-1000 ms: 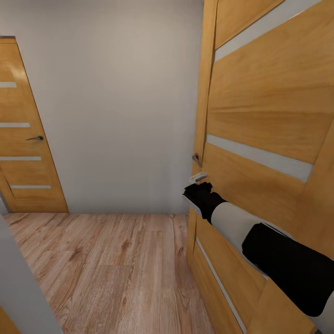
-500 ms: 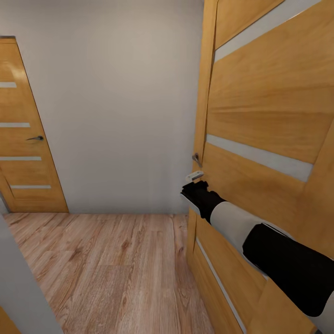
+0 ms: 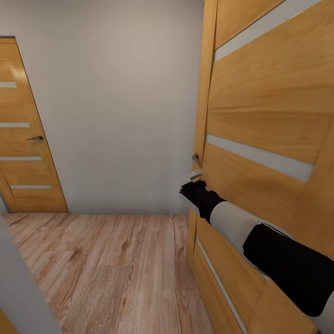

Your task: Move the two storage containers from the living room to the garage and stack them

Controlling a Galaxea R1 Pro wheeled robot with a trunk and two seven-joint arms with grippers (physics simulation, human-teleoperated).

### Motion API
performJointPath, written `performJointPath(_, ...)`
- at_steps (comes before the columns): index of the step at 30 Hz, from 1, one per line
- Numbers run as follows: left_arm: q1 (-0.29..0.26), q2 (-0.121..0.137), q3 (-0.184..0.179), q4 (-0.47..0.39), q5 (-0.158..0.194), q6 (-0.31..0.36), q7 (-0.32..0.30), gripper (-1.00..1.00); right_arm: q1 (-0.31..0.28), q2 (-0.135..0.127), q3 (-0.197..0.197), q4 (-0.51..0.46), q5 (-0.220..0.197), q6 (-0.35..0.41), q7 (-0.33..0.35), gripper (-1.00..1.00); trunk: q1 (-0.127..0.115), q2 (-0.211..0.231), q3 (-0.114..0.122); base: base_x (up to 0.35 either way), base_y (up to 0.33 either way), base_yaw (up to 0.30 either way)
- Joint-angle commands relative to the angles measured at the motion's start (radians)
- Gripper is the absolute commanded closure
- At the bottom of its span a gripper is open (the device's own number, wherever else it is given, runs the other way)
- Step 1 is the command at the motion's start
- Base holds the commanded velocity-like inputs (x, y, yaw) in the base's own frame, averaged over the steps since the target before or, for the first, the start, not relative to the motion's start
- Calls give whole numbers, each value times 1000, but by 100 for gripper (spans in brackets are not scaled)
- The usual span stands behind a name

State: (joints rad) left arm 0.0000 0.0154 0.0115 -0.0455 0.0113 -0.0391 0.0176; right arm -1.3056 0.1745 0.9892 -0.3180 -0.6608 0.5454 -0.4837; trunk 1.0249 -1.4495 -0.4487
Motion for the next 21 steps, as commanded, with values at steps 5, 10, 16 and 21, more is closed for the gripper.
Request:
performJointPath(5, 0, 1, -1, 1, 0, -2, -8, -100, -1, 0, 11, -9, -8, -3, 16, -100, 0, -1, -1, 238, 0, 0)
performJointPath(10, 0, 0, -1, 1, 0, -2, -10, -100, -1, 0, 12, -10, -4, -4, 18, -100, 0, -1, -1, 299, 0, 0)
performJointPath(16, 0, 0, -1, 1, -1, -2, -10, -100, -1, 0, 14, -10, 1, -3, 9, -100, 0, -1, -1, 82, 0, 0)
performJointPath(21, 0, 0, -1, 1, -1, -2, -9, -100, -1, 0, 15, 0, 2, -2, -4, -100, 0, -1, -1, 8, 0, 0)
